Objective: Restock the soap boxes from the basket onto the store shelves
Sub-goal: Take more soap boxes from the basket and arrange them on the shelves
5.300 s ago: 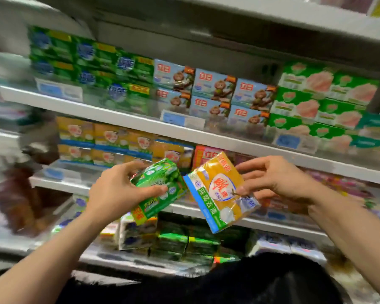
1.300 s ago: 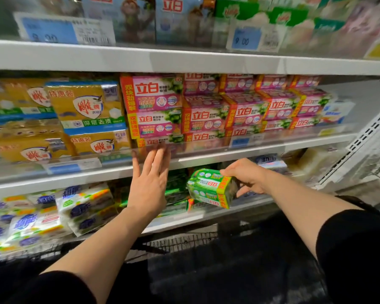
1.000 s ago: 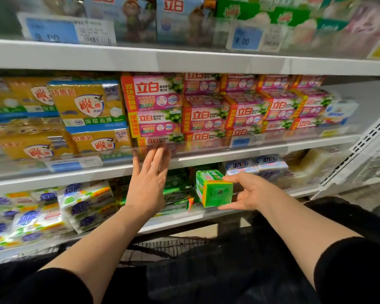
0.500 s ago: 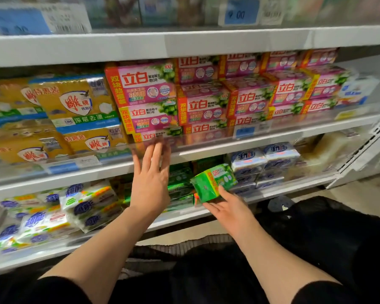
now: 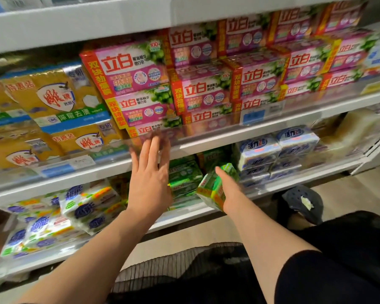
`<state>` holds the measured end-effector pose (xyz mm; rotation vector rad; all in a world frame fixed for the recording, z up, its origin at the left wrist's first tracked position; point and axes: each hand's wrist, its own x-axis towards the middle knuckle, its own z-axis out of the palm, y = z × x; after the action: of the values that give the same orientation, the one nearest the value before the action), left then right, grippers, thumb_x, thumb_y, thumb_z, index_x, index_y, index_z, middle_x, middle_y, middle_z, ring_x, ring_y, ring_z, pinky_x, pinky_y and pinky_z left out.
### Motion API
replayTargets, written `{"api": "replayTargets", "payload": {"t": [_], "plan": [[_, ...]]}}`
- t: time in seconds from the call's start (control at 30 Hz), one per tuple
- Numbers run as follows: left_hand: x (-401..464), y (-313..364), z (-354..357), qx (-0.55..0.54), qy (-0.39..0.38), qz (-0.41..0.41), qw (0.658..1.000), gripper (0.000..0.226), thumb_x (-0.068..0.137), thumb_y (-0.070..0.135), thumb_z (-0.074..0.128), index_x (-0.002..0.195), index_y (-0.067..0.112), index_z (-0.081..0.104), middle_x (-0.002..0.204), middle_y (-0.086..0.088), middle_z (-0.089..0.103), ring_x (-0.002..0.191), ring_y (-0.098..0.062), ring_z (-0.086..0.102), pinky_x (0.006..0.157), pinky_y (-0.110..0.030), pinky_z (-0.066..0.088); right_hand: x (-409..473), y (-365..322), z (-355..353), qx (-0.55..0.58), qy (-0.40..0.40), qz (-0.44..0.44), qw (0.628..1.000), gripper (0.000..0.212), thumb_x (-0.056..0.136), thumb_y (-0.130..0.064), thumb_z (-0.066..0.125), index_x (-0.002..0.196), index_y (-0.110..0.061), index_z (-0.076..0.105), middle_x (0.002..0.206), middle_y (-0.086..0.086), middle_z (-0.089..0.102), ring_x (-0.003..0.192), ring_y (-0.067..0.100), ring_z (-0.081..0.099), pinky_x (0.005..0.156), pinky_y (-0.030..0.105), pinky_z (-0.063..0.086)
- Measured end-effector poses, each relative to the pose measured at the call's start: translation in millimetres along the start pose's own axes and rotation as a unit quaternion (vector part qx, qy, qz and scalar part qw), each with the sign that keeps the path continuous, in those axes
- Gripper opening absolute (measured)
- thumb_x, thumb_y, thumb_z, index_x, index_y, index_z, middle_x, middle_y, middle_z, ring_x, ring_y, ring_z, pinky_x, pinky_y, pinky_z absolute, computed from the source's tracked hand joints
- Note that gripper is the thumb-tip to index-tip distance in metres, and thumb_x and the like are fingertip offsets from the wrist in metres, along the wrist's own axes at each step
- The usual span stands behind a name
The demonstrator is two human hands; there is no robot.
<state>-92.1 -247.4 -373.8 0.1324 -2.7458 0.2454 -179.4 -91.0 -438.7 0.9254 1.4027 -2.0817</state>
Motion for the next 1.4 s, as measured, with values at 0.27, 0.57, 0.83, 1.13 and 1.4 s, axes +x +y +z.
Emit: {"api": "replayTargets", "payload": {"t": [0.27, 0.57, 0.83, 1.13, 1.4], "plan": [[2.1, 6.0, 5.9, 0.021, 0.014, -0.01, 1.0, 0.094, 0.048, 0.011, 0.089, 0.133, -0.006, 0.052, 0.147, -0.025, 0.028, 0.137, -0.042, 0.018, 0.107, -0.068, 0.015, -3.0, 15.0, -7.8, 0.17, -0.003, 0.002, 0.985, 0.052, 0.074, -0.033, 0.079, 0.116, -0.013, 0.056, 0.106, 0.01, 0.067, 0.095, 0.025, 0.066, 0.067, 0.034, 0.054], [1.9, 6.5, 5.9, 0.021, 0.013, -0.015, 1.0, 0.104, 0.054, 0.012, 0.086, 0.144, -0.004, 0.037, 0.15, -0.022, 0.021, 0.14, -0.04, 0.015, 0.111, -0.065, 0.011, -13.7, 13.0, -13.2, 0.204, 0.034, -0.027, 0.978, 0.056, 0.073, -0.028, 0.082, 0.114, -0.009, 0.051, 0.109, 0.012, 0.065, 0.095, 0.024, 0.066, 0.067, 0.032, 0.052], [2.4, 8.4, 8.1, 0.029, 0.012, -0.018, 0.999, 0.099, 0.057, 0.013, 0.083, 0.143, -0.003, 0.039, 0.151, -0.022, 0.022, 0.142, -0.04, 0.013, 0.113, -0.065, 0.01, -17.7, 9.3, -4.4, 0.163, 0.061, -0.084, 0.981, 0.042, 0.073, -0.033, 0.082, 0.095, -0.011, 0.053, 0.11, 0.011, 0.062, 0.098, 0.02, 0.06, 0.086, 0.034, 0.049], [-0.4, 5.4, 11.7, 0.044, 0.012, -0.005, 0.999, 0.091, 0.053, 0.018, 0.085, 0.135, -0.001, 0.049, 0.151, -0.024, 0.029, 0.141, -0.038, 0.017, 0.113, -0.063, 0.009, -0.8, 8.9, 7.4, 0.065, 0.062, -0.083, 0.993, 0.086, 0.075, -0.05, 0.075, 0.143, -0.018, 0.033, 0.145, 0.004, 0.04, 0.129, 0.025, 0.043, 0.107, 0.039, 0.036], [-1.7, 9.8, 14.8, 0.034, 0.009, -0.01, 0.999, 0.115, 0.062, 0.022, 0.082, 0.151, 0.005, 0.011, 0.157, -0.014, 0.008, 0.146, -0.036, 0.009, 0.115, -0.062, 0.006, 15.6, 5.2, -1.9, 0.049, 0.025, -0.028, 0.998, 0.075, 0.071, -0.043, 0.081, 0.13, -0.015, 0.044, 0.127, 0.01, 0.056, 0.113, 0.027, 0.058, 0.096, 0.042, 0.05]]}}
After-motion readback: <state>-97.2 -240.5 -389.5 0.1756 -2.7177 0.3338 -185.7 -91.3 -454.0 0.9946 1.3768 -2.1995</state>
